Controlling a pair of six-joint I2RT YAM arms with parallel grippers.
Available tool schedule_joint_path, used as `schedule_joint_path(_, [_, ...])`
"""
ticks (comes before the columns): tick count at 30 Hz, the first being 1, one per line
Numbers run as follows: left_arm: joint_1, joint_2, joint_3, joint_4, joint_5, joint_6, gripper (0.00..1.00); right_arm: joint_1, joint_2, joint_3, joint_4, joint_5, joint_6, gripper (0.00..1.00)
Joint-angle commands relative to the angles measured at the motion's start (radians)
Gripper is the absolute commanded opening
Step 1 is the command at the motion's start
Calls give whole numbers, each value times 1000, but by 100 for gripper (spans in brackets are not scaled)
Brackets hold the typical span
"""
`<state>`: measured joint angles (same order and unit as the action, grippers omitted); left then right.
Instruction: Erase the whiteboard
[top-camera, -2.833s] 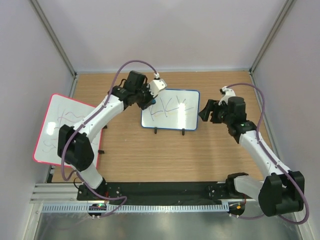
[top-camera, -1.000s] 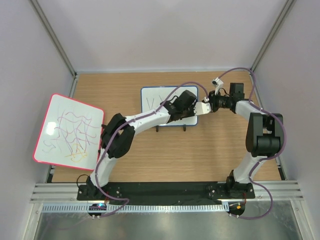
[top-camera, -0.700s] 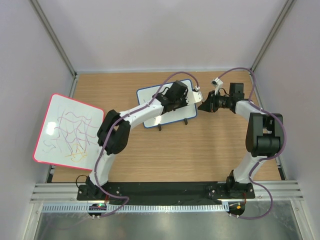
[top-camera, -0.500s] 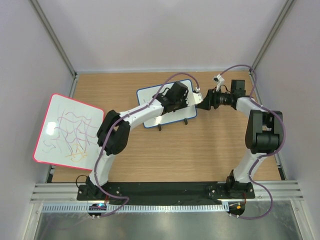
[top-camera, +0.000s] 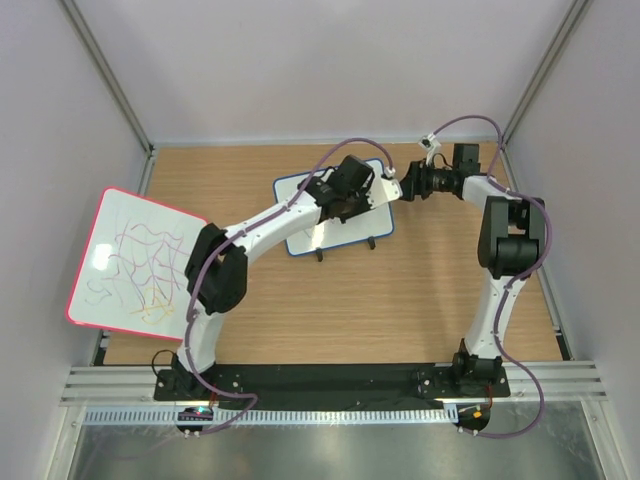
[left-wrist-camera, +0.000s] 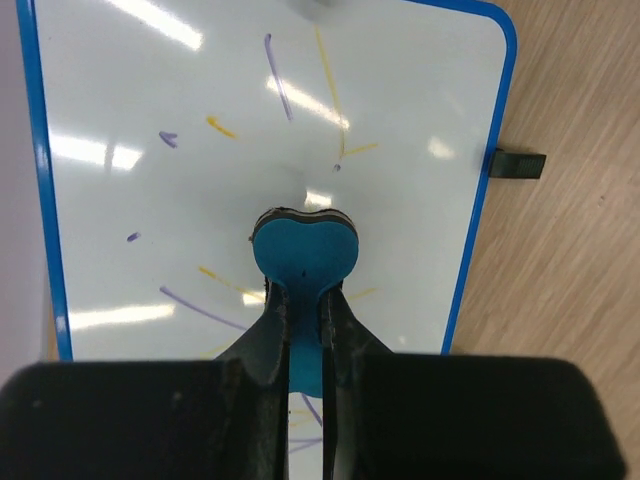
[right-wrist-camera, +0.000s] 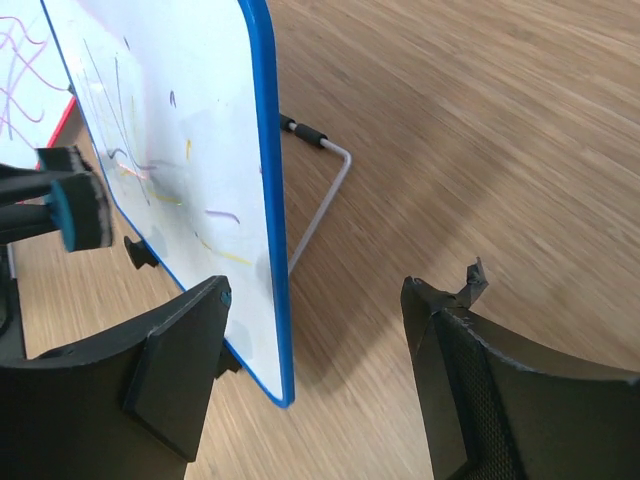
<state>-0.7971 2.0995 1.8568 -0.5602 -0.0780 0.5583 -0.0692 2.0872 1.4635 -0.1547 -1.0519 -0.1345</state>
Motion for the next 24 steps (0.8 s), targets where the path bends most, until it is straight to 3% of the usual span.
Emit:
schedule_joint_path(1, [9, -119, 7, -107, 9, -44, 0, 26, 20, 61, 114, -80, 87, 77])
schedule_joint_path(14, [96, -277, -366, -15, -92, -40, 0, 57, 108, 135, 130, -183, 154, 67])
schedule_joint_path(24, [108, -276, -334, 20, -82, -43, 0, 62, 53, 48, 112, -200, 95, 43])
